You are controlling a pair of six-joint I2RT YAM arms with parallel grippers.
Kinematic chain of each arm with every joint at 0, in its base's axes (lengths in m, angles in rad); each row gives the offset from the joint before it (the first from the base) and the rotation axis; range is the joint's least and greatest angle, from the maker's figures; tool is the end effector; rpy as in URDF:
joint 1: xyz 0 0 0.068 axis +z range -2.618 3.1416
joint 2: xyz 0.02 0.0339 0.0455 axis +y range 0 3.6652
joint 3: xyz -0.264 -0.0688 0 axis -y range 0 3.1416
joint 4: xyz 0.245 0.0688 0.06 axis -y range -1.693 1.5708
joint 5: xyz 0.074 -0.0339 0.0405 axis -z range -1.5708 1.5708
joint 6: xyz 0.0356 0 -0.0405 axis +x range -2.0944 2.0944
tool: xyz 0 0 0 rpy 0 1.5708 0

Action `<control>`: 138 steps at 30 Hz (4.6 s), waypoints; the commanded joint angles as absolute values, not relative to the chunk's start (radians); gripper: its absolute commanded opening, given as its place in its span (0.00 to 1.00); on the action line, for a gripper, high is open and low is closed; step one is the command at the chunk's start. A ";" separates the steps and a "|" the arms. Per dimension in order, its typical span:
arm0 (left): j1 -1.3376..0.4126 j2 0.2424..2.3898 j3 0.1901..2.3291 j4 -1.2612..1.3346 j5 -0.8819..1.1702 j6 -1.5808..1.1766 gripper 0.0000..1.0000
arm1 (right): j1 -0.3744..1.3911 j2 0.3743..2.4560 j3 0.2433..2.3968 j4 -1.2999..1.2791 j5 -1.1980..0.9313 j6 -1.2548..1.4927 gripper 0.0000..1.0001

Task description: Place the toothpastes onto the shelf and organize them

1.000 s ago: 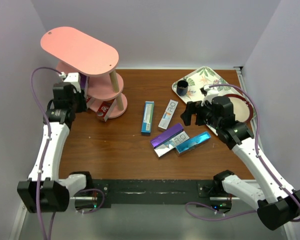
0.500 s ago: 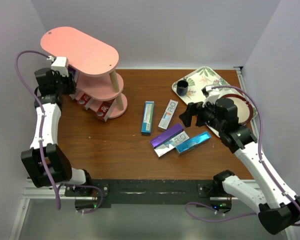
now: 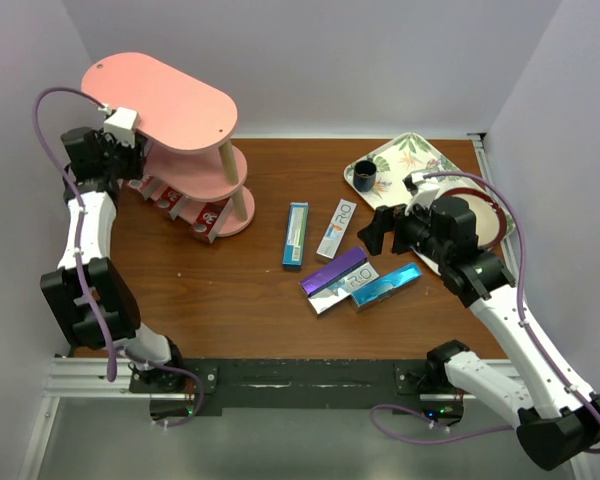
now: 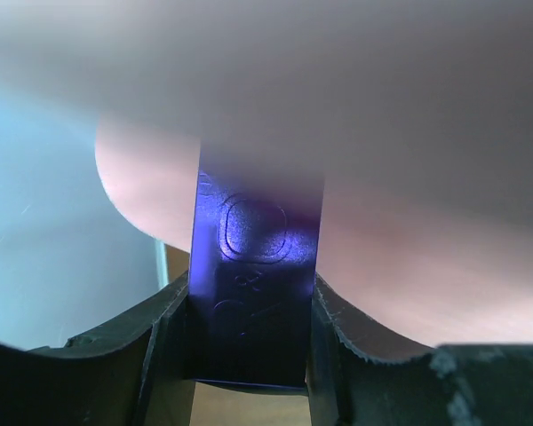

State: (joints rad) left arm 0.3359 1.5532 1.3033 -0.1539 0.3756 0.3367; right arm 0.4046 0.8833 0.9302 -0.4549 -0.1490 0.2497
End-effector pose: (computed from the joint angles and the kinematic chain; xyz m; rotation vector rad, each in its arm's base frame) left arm 0.3499 0.1083 0.3329 0.2430 1.9305 0.0743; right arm 0.1768 0.0815 0.3456 -0.2547 2.0029 0.5684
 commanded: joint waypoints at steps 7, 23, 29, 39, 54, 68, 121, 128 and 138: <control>0.479 1.628 1.330 0.044 0.733 0.324 0.47 | 0.400 0.903 0.925 -0.430 -0.153 0.252 0.99; 0.500 1.715 1.391 0.084 0.735 0.292 0.57 | 0.400 0.927 0.925 -0.437 -0.133 0.250 0.99; 0.529 1.749 1.387 0.143 0.753 0.258 0.56 | 0.400 0.925 0.928 -0.439 -0.132 0.250 0.98; 0.538 1.805 1.429 0.268 0.796 0.192 0.55 | 0.400 0.946 0.933 -0.442 -0.129 0.245 0.98; 0.548 1.882 1.474 0.350 0.916 0.133 0.72 | 0.400 0.960 0.937 -0.449 -0.130 0.239 0.99; 0.568 1.567 1.122 0.576 0.776 -0.027 0.86 | 0.400 0.969 0.950 -0.442 -0.158 0.239 0.99; 0.388 1.525 1.215 0.117 -0.048 -0.287 0.98 | 0.400 0.870 0.927 -0.499 -0.121 0.236 0.99; 0.391 1.571 1.266 0.083 -0.087 -0.268 0.98 | 0.400 0.877 0.923 -0.497 -0.121 0.236 0.98; 0.393 1.618 1.321 0.055 -0.098 -0.255 0.98 | 0.400 0.881 0.922 -0.495 -0.118 0.236 0.98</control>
State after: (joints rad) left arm 0.3820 1.6047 1.2587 0.0582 -0.0807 -0.2760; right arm 0.4046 0.8768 0.9115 -0.5041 -0.1246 0.2455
